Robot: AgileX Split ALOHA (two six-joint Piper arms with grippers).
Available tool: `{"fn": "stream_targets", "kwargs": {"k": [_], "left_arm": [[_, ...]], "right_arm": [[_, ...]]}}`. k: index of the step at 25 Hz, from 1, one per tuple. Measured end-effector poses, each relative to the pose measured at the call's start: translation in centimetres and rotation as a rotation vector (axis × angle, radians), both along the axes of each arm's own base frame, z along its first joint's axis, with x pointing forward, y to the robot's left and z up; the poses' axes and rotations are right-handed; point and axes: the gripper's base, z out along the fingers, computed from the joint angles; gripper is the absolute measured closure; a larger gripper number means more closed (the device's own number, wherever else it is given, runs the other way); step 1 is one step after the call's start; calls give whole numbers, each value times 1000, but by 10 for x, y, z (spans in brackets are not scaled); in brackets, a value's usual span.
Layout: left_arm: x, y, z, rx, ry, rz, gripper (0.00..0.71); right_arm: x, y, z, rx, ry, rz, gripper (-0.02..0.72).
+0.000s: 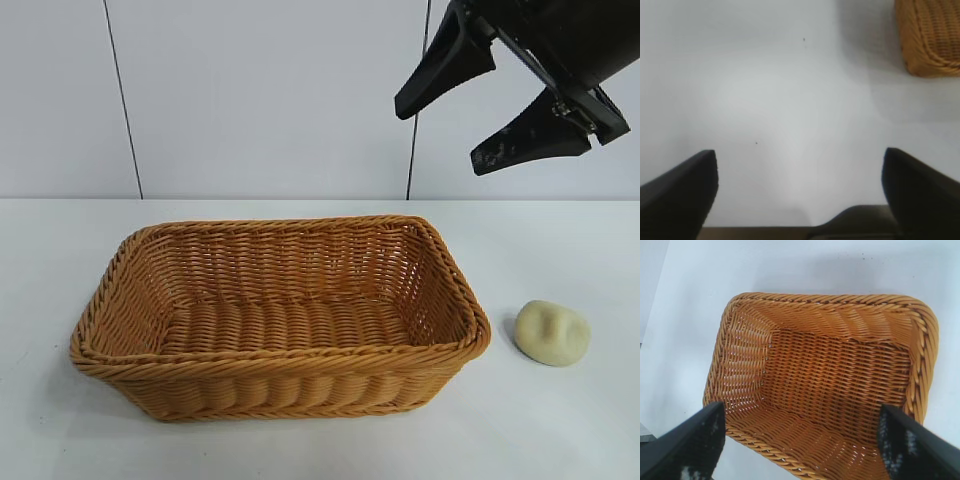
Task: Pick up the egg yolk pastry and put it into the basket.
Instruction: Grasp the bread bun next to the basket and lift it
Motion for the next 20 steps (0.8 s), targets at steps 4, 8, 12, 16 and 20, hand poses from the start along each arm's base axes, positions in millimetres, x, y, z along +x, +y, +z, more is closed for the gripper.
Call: {"fn": "stream_targets", "kwargs": {"k": [4, 8, 12, 16, 20], "left_arm": [[-18, 1, 3, -3, -121, 27, 67], [-37, 1, 4, -1, -238, 67, 67], [-41, 1, 3, -1, -265, 72, 67], [-41, 1, 3, -1, -265, 72, 67], [-41, 1, 3, -1, -265, 72, 67]], "right_arm": [[0, 0, 0, 0, 1, -1, 107], [0, -1, -1, -13, 3, 1, 107], [-1, -5, -4, -84, 14, 1, 107], [1, -25, -10, -195, 61, -74, 107], [5, -58, -18, -302, 111, -154, 107]]}}
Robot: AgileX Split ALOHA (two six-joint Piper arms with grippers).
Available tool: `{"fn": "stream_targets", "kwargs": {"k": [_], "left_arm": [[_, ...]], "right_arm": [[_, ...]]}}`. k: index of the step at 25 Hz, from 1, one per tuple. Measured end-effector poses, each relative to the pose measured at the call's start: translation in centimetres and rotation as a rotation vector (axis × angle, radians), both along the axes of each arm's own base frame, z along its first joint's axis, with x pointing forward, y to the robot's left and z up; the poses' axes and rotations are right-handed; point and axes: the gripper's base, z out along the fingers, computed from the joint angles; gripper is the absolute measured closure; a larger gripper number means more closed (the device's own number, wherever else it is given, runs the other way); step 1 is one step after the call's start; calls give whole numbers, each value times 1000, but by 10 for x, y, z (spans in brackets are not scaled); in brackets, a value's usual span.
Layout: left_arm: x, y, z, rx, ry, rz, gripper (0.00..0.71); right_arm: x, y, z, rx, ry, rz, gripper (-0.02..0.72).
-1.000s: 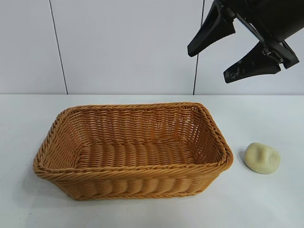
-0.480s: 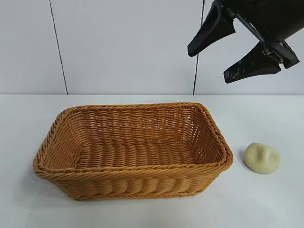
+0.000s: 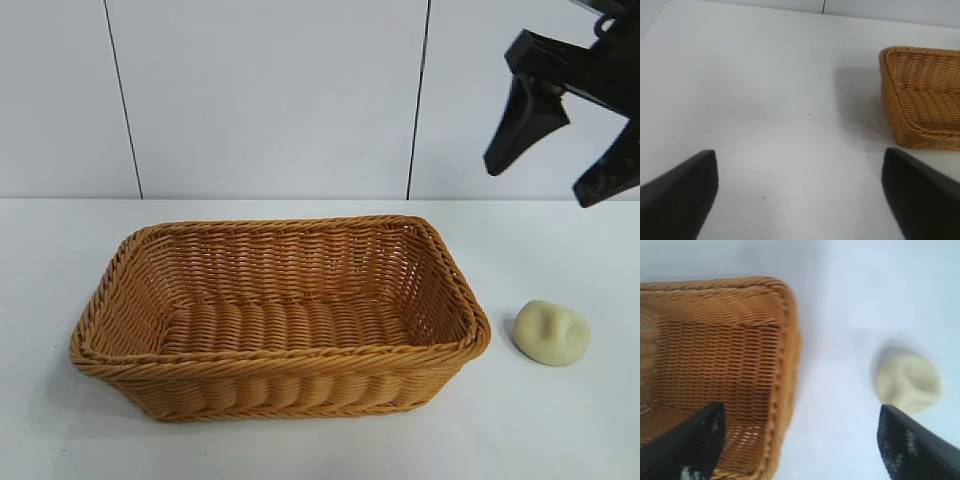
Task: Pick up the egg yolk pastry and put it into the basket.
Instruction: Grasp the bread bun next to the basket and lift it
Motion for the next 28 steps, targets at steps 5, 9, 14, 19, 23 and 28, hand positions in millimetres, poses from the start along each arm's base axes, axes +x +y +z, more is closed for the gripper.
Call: {"fn": "stream_targets", "kwargs": {"k": [5, 9, 14, 19, 23, 28], "left_arm": [[0, 0, 0, 0, 0, 0, 67], [0, 0, 0, 0, 0, 0, 67], [0, 0, 0, 0, 1, 0, 67], [0, 0, 0, 0, 1, 0, 67], [0, 0, 0, 0, 1, 0, 67], [0, 0, 0, 0, 2, 0, 67]], "right_arm": [[12, -20, -26, -43, 77, -44, 107], [26, -23, -56, -59, 116, -64, 107], [38, -25, -99, -74, 179, -84, 107], [41, -25, -135, -82, 264, -86, 108], [41, -25, -143, -82, 289, -85, 277], [41, -25, -140, -80, 289, -83, 603]]}}
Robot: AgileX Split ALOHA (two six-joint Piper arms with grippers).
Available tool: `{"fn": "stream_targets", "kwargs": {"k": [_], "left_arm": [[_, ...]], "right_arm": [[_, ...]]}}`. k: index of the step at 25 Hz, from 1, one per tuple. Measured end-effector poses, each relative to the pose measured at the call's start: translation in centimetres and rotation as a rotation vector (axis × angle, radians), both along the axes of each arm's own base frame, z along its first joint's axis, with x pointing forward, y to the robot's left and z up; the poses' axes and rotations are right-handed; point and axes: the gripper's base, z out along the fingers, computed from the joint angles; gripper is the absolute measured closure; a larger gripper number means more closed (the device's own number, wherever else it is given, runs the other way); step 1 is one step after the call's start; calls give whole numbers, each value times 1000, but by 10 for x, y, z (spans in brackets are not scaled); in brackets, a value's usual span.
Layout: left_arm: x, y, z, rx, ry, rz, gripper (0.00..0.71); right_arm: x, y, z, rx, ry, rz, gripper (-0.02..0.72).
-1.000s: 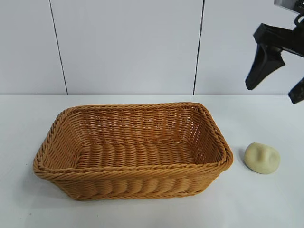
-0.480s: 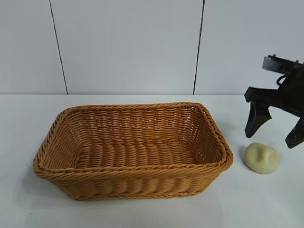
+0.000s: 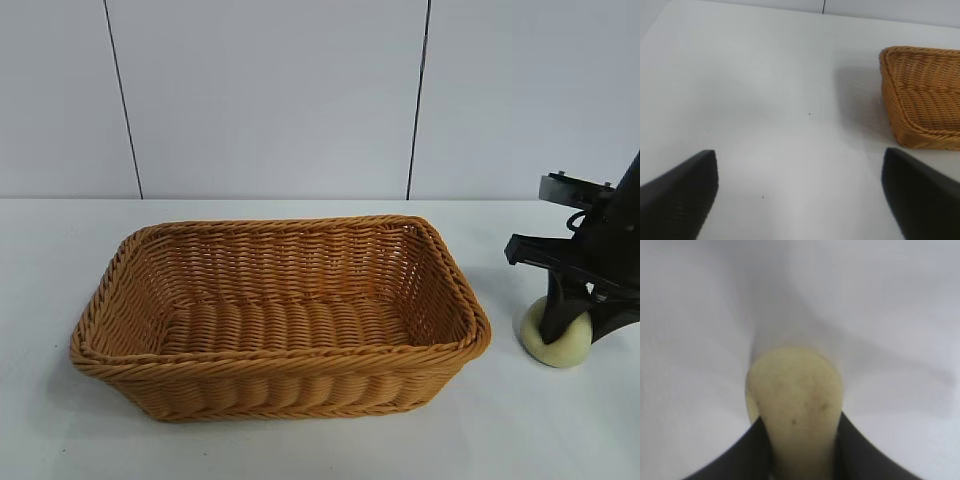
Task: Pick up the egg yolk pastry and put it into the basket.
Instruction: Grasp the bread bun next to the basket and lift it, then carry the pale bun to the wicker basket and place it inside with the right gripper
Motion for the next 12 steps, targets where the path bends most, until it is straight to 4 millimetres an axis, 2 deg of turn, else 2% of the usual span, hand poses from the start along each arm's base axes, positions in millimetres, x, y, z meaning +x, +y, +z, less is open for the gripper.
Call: {"fn": "stream_targets", "kwargs": {"k": [3, 5, 12], "left_arm": [[0, 0, 0, 0, 0, 0, 67], [0, 0, 0, 0, 0, 0, 67], [0, 0, 0, 0, 0, 0, 67]], "right_arm": [[-1, 1, 11, 7, -7, 8, 639], [0, 1, 25, 12, -28, 23, 647], [16, 6, 119, 40, -200, 78, 654]]}}
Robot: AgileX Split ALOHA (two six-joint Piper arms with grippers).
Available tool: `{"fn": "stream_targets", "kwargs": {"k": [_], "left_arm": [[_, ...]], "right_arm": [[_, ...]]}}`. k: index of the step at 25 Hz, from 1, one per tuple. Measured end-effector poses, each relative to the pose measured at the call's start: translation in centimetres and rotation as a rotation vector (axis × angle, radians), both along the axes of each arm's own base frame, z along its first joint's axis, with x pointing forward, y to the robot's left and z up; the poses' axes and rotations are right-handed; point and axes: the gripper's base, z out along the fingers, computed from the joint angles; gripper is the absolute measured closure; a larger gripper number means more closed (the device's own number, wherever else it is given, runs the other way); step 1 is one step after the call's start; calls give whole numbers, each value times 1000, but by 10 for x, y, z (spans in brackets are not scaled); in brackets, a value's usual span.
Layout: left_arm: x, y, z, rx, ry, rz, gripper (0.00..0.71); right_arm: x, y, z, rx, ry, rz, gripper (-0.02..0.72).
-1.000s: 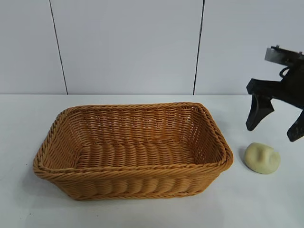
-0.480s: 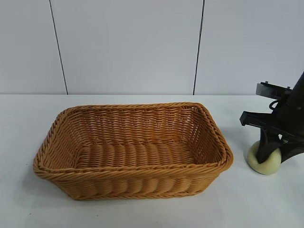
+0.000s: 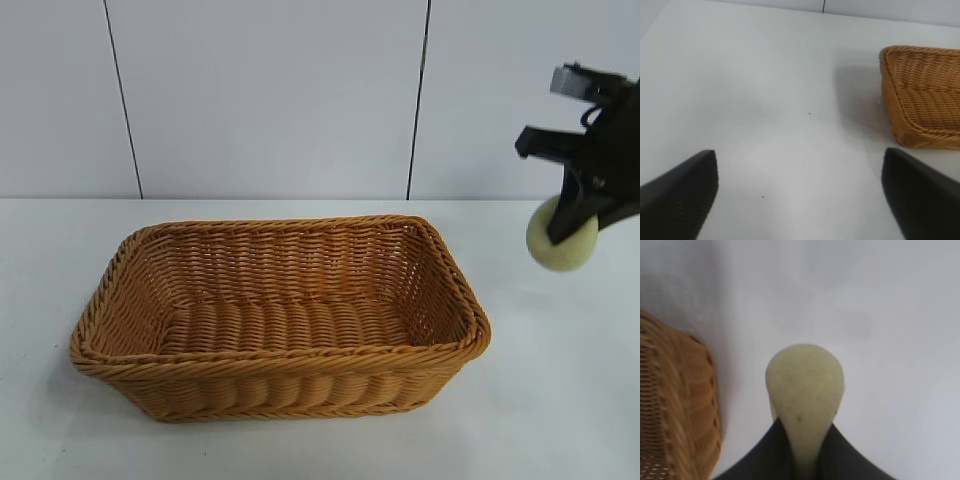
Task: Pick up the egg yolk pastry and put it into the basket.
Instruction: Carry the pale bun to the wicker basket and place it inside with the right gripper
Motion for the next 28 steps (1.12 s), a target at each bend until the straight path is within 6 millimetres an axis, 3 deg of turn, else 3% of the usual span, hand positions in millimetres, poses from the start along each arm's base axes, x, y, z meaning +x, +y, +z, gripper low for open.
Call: {"fn": "stream_targets", "kwargs": {"k": [6, 17, 21, 25, 28], "left_arm": [[0, 0, 0, 0, 0, 0, 67], [0, 0, 0, 0, 0, 0, 67], [0, 0, 0, 0, 0, 0, 67], [0, 0, 0, 0, 0, 0, 67], [0, 0, 0, 0, 0, 0, 67]], "right_arm": [[6, 33, 31, 10, -55, 97, 654], [-21, 148, 35, 61, -115, 298, 654], [-30, 190, 18, 76, -134, 362, 655], [-32, 220, -17, 62, -108, 410, 655], [-30, 230, -50, 37, -52, 421, 656]]}}
